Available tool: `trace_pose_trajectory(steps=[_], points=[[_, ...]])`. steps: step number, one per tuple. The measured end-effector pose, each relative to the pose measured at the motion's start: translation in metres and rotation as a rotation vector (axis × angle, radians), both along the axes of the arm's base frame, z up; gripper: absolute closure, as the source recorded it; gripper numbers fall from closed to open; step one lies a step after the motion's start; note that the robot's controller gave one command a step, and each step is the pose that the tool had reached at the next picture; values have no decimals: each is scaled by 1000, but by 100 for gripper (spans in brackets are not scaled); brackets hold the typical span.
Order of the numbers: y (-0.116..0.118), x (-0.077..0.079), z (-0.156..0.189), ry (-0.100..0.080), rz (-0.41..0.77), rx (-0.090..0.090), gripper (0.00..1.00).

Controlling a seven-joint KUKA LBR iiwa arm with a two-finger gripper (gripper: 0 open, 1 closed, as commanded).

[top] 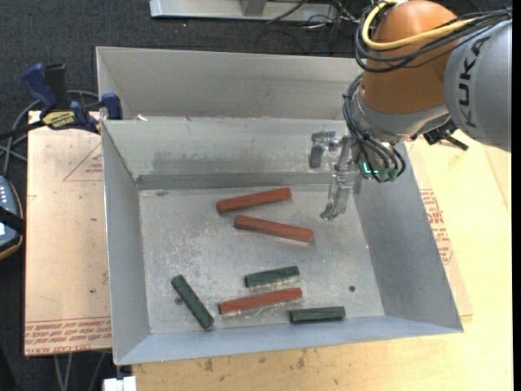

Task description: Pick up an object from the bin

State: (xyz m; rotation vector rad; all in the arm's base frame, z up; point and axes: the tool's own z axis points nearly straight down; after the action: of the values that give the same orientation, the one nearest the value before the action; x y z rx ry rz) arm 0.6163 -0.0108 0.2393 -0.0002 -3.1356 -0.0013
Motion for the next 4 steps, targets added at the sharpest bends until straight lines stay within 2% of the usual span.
trace_pose_trajectory(steps=[1, 2, 3, 4], points=[[11, -47, -127, 2, 179, 2, 0], [-18, -6, -172, -8, 211, 0, 0], [-17, -6, -169, -9, 212, 1, 100], [-17, -6, -169, -9, 212, 1, 0]])
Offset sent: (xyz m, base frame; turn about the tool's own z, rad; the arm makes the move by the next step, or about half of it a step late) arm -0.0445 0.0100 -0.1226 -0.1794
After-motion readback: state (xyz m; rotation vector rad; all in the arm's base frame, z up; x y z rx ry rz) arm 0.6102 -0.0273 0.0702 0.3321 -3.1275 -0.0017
